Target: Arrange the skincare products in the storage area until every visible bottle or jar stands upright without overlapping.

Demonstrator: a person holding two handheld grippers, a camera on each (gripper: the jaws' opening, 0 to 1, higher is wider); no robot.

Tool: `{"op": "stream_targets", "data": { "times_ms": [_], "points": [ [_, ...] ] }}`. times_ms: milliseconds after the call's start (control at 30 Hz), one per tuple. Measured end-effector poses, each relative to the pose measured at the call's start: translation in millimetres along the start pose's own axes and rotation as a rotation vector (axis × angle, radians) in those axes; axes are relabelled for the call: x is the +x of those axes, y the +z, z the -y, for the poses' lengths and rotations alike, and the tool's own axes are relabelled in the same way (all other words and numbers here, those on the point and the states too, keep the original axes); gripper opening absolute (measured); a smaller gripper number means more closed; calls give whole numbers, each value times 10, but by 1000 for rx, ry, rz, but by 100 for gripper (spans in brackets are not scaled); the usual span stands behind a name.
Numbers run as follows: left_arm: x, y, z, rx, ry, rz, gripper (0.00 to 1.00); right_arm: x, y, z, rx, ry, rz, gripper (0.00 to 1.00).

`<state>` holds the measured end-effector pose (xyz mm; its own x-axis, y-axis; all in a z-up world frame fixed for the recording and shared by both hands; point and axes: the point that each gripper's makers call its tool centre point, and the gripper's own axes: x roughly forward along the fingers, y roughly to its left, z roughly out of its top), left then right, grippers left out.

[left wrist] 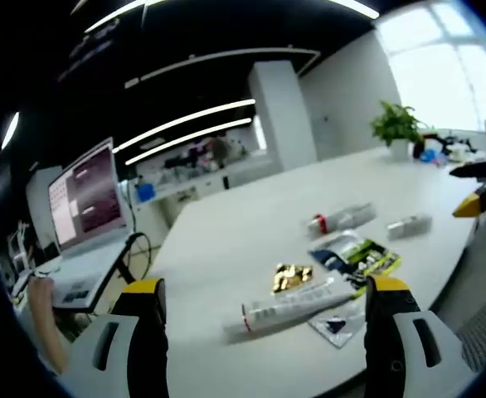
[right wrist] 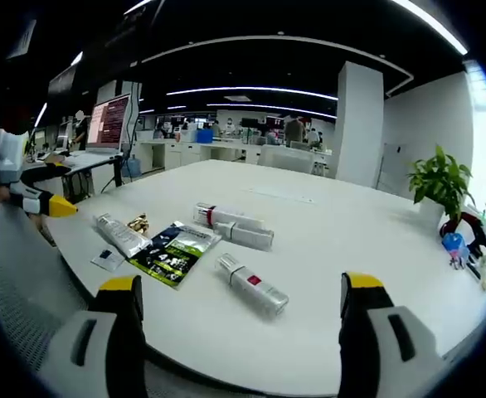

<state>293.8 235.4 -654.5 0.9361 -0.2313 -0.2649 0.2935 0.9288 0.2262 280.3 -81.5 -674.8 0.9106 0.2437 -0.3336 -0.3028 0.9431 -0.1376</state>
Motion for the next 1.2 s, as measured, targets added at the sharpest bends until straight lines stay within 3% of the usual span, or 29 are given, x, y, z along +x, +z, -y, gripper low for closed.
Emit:
{"op": "stream_targets", "data": {
  "times_ms": [1200],
  "points": [
    [-1,-18,-4,13,5,-11,97,-5,2,15,-12,-10,-5,99]
  ]
}}
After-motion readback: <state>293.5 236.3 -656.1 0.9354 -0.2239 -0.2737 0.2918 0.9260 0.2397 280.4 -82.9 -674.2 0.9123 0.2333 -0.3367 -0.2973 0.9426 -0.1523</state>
